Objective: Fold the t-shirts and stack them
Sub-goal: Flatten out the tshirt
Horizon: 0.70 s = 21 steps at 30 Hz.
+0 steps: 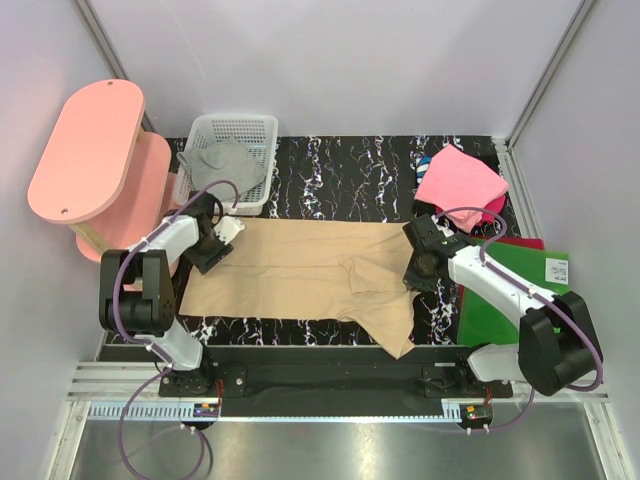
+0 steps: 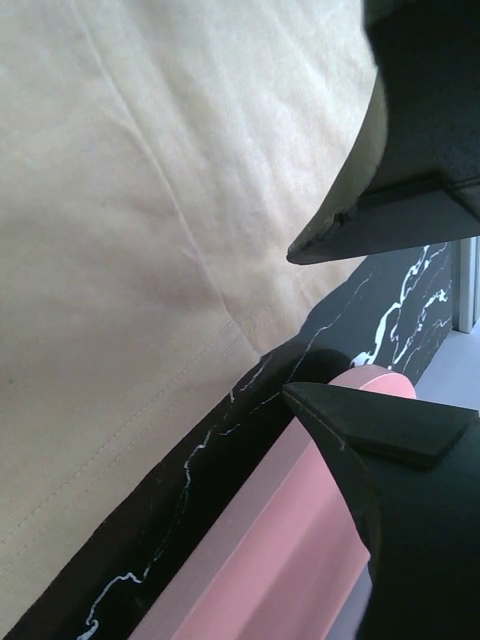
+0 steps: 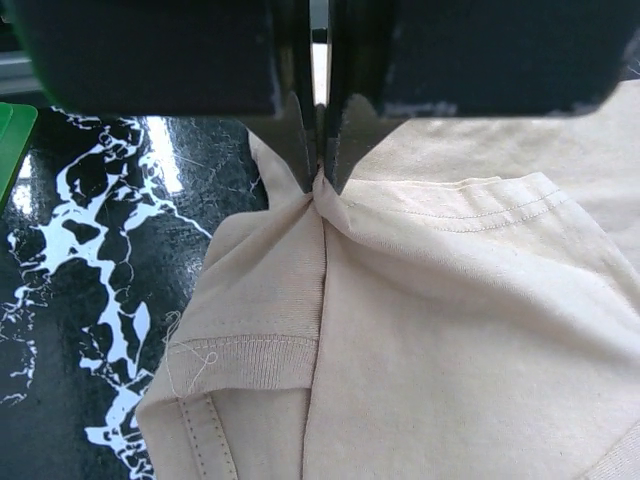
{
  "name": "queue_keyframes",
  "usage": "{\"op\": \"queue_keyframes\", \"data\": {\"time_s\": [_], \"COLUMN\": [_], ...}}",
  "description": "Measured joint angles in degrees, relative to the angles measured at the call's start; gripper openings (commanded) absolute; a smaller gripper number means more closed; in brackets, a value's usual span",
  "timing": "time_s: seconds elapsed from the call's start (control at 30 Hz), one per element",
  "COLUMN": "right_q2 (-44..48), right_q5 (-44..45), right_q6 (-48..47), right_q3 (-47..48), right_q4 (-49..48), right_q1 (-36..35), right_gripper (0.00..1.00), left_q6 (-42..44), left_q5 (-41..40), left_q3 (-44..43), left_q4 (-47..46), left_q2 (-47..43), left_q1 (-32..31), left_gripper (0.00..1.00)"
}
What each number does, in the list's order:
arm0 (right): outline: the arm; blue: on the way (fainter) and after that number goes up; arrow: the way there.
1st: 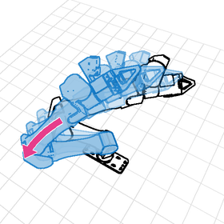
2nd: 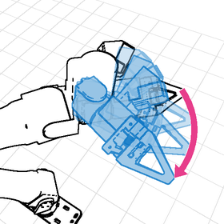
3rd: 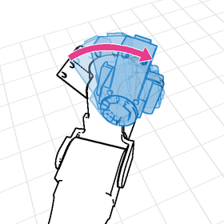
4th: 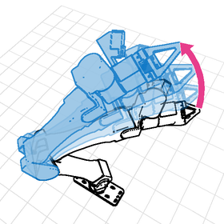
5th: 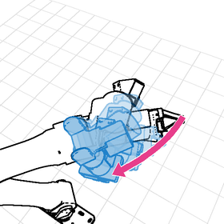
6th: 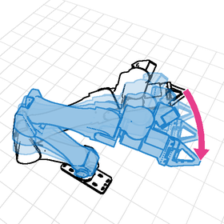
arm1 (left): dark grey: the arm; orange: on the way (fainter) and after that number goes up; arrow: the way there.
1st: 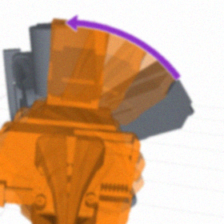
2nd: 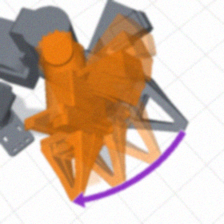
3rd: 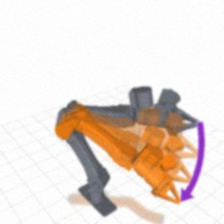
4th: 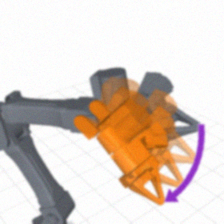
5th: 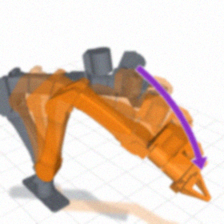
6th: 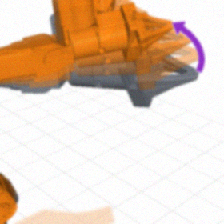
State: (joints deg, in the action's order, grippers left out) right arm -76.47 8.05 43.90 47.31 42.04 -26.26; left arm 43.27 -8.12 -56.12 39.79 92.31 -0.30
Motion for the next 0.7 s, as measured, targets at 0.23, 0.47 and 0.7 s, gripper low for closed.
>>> {"op": "queue_keyframes", "data": {"time_s": [0.23, 0.47, 0.7], "right_q2": [0.55, 0.55, 0.55], "right_q5": [0.07, 0.02, -0.02], "right_q6": [-0.17, -0.57, -0.66], "right_q3": [0.02, 0.02, 0.02], "right_q4": [1.25, 1.33, 1.33], "right_q1": [0.0, 0.0, 0.0], "right_gripper": [0.03, 0.03, 0.03], "left_q6": [-0.39, -1.62, -1.81], "left_q5": [-0.26, -0.26, -0.26], "left_q3": [-1.18, -3.87, -4.66], "left_q4": [-0.9, -0.92, -0.96], "left_q2": [4.15, 6.56, 6.56], "left_q1": [0.0, 0.0, 0.0], "left_gripper": [0.48, 0.4, 0.29]}}
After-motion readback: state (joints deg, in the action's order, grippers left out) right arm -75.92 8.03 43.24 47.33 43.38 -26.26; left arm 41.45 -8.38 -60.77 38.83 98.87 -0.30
